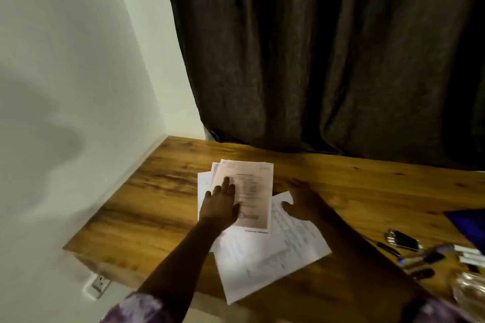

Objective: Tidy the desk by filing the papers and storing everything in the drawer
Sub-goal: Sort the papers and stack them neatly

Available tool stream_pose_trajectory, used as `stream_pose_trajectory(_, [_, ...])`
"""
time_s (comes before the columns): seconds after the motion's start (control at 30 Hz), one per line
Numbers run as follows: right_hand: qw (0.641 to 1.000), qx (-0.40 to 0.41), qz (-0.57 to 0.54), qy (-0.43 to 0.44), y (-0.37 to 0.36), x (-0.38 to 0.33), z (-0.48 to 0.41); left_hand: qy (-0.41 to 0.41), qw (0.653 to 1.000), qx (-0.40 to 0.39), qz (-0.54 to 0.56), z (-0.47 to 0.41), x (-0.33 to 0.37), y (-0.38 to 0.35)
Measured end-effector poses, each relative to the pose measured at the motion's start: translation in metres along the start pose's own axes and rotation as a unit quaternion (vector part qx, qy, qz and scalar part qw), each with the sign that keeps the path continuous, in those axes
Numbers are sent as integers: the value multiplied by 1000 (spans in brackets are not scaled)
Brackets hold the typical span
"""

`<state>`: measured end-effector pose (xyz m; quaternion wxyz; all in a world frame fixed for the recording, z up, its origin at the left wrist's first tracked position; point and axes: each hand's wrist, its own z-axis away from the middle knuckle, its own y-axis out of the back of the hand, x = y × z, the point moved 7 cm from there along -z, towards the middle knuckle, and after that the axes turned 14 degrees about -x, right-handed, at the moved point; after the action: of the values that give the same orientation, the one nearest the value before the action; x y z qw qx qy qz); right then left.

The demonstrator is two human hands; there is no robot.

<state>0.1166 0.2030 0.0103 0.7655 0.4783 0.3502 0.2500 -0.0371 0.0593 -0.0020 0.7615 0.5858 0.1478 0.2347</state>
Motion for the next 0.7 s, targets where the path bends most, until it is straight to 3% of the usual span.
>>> stream_pose_trajectory(0.1, [998, 9, -63, -17, -16, -19, -10, 101, 988, 60, 100, -3, -45, -11])
stream_pose_trajectory(0.27, [990, -39, -95, -96, -57, -16, -27, 191, 957, 44, 215, -14, -78, -45])
stream_pose_trajectory(0.57, [984, -27, -104, -140, -77, -3, -34, 218, 898, 45, 379, -26, -88, -57])
stream_pose_trajectory(0.7, [981, -18, -134, -143, -80, -1, -34, 173, 863, 95, 465, -23, -89, -52])
